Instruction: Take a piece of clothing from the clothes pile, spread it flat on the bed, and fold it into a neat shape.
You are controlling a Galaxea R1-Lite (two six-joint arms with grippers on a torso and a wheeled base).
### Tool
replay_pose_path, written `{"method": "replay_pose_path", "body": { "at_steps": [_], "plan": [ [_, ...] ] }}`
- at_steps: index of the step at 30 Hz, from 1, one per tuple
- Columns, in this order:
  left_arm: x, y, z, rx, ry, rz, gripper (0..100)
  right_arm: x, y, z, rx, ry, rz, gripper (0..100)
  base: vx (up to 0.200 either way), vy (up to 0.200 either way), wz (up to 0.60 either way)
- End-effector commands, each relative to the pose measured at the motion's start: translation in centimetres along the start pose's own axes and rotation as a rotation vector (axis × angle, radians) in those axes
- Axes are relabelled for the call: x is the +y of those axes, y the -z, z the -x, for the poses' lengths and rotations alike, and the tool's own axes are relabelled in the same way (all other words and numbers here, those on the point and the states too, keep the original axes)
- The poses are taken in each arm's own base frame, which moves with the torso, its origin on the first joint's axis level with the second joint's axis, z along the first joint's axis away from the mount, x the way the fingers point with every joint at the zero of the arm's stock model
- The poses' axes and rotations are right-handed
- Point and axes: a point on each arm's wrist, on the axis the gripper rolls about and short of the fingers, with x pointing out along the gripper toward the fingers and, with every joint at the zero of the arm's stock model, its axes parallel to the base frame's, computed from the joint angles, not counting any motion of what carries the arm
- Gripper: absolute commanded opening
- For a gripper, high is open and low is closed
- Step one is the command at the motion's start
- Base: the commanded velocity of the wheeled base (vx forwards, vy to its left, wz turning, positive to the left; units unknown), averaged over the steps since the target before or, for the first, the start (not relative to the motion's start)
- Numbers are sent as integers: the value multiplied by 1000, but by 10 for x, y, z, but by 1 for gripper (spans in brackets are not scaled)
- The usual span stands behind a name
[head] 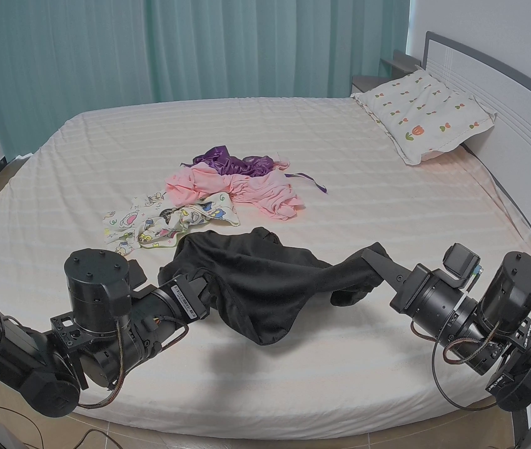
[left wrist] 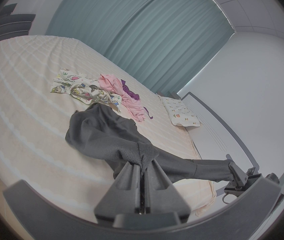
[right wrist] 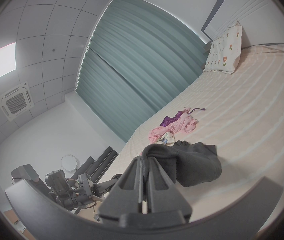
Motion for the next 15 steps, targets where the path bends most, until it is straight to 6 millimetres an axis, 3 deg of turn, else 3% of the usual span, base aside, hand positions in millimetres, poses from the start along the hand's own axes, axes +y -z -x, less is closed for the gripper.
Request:
{"method": "replay_pose_path", "body": {
  "at_steps": [1,15],
  "plan": [
    [-1,-1,1,-6,1,-2,0,1,0,0,-7,-6,0,0,0,-200,0],
    [-1,-2,1,-24,16,1,0,-2,-2,-2,-13,4,1,0,0,-200,0]
  ]
}}
